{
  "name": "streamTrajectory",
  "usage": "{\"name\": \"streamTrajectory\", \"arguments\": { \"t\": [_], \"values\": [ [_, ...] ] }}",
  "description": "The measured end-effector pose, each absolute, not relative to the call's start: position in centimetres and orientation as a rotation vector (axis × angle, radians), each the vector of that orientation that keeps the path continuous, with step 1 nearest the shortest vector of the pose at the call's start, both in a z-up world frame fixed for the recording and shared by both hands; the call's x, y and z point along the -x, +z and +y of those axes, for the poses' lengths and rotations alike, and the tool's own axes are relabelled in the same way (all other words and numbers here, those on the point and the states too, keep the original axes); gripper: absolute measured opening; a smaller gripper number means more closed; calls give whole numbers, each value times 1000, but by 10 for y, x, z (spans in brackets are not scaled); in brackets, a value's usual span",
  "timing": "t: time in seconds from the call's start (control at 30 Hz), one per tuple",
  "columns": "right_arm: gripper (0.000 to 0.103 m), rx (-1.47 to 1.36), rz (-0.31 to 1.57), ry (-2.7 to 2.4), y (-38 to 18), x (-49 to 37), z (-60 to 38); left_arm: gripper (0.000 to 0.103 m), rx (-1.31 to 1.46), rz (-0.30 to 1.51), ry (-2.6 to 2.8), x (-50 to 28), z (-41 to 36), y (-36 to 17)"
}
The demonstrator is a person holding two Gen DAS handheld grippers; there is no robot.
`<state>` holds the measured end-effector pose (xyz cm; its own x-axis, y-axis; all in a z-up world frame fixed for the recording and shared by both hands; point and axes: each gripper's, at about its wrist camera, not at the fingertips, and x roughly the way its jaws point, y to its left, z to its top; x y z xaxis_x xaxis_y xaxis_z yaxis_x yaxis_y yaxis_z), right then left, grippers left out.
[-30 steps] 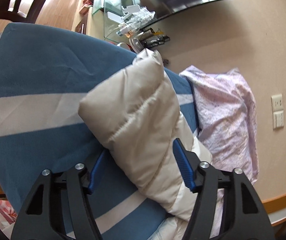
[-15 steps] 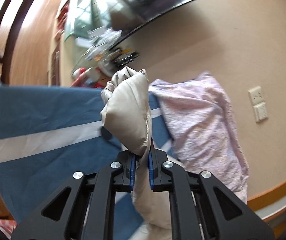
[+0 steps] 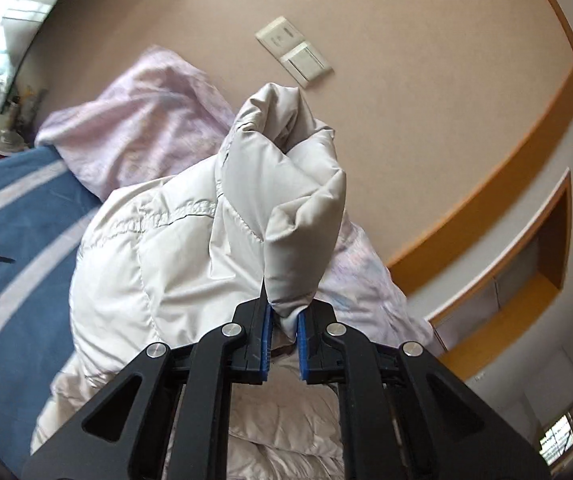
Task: Fold large clothes
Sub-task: 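Carry the sleeve across the jacket back and open the left gripper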
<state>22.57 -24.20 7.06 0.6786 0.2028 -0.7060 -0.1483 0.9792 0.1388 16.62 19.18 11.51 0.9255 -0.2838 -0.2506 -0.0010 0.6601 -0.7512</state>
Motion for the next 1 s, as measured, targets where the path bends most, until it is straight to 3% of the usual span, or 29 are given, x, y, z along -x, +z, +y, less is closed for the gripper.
{"name": "streamTrajectory", "arguments": {
  "t": [0.27,0.57,0.63,0.67,0.7,0.8,0.87,1.0],
  "values": [
    [70,-96,815,149,64,-225,-266,9,778,577,-385,-219,76,72],
    [70,-103,830,127,57,-233,-277,11,621,816,-391,-257,8,10],
    [70,-107,831,128,56,-235,-277,18,584,855,-399,-261,-1,-1],
    [70,-108,832,132,56,-236,-275,31,578,869,-409,-262,-4,-6],
    [70,-109,833,134,56,-237,-274,50,578,878,-416,-262,-5,-7],
    [70,-123,842,161,56,-241,-268,82,560,861,-433,-257,-6,-6],
    [70,-160,866,208,55,-246,-262,92,563,824,-460,-246,2,6],
    [66,-251,939,347,46,-262,-245,96,541,760,-457,-222,36,28]
  ]
}}
